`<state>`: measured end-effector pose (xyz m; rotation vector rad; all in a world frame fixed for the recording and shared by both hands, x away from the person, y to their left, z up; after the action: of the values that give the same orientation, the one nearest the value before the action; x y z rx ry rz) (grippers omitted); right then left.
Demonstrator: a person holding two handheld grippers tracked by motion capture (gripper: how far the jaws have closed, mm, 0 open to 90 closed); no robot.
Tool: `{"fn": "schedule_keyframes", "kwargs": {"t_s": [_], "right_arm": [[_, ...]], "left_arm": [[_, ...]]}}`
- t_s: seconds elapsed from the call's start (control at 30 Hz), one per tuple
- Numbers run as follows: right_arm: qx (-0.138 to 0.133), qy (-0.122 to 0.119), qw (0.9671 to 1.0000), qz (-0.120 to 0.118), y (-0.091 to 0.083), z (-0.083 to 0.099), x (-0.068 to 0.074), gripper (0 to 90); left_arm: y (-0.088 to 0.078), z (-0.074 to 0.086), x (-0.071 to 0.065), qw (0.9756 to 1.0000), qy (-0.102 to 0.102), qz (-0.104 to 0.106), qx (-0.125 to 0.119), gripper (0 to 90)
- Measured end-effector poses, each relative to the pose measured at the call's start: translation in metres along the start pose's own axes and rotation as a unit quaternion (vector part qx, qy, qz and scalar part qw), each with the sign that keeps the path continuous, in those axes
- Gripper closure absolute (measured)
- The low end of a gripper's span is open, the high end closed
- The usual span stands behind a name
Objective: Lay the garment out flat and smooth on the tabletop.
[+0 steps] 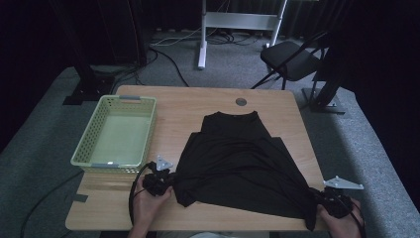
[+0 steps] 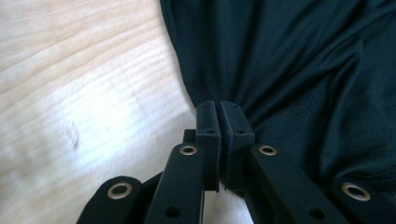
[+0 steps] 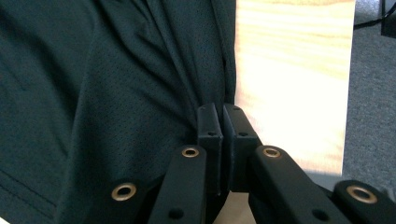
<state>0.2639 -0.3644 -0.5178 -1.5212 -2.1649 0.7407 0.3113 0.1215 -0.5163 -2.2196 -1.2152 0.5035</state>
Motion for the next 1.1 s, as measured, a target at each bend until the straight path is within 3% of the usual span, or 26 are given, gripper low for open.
{"fn": "schedule_keyframes", "kwargs": {"t_s": [0.1,0.27,0.33,0.4,0.57,0.77,0.97,1.03,1.1], "right_arm": [[0.002,0.0,1.0,0.001,-0.006,0.005,0.001,86.8],[0.006,-0.003,1.0,0.002,-0.016,0.008,0.006,86.7],[0.005,-0.009,0.9999,0.001,-0.017,0.006,0.007,85.3],[-0.003,-0.01,0.9999,-0.001,-0.016,0.002,0.008,77.3],[-0.037,-0.005,0.9993,-0.002,-0.001,-0.017,0.004,65.3],[-0.034,-0.003,0.9994,-0.009,0.033,-0.029,0.001,60.5],[-0.029,-0.003,0.9995,-0.01,0.048,-0.032,-0.001,59.8],[-0.027,-0.003,0.9996,-0.012,0.047,-0.032,-0.001,65.5],[-0.023,-0.007,0.9996,-0.016,0.046,-0.032,0.0,72.5]], "left_arm": [[-0.008,0.006,0.001,1.0,0.001,-0.003,0.004,87.8],[-0.019,0.014,0.002,0.9996,0.011,-0.026,0.008,86.8],[-0.018,0.013,0.003,0.9996,0.006,-0.029,0.004,80.5],[-0.015,0.01,0.006,0.9995,-0.006,-0.032,-0.003,70.6],[-0.003,-0.004,0.011,0.9992,-0.015,-0.032,-0.02,59.6],[0.02,-0.016,0.017,0.9991,-0.019,-0.035,-0.018,53.2],[0.025,-0.02,0.015,0.9992,-0.011,-0.036,-0.016,55.8],[0.026,-0.02,0.011,0.9993,0.0,-0.035,-0.014,62.6],[0.026,-0.02,0.006,0.9996,0.004,-0.024,-0.011,74.8]]}}
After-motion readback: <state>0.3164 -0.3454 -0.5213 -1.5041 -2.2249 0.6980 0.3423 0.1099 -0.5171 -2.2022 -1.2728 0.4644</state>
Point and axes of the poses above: each handheld gripper's, and its own axes: y roughly forward along the jaws, z roughly out of its underside, x roughly to its left, the point moved 6 cm from there along y, roughly forward along the jaws, and after that the axes turned 10 degrees about -x, right-handed, at the moved point
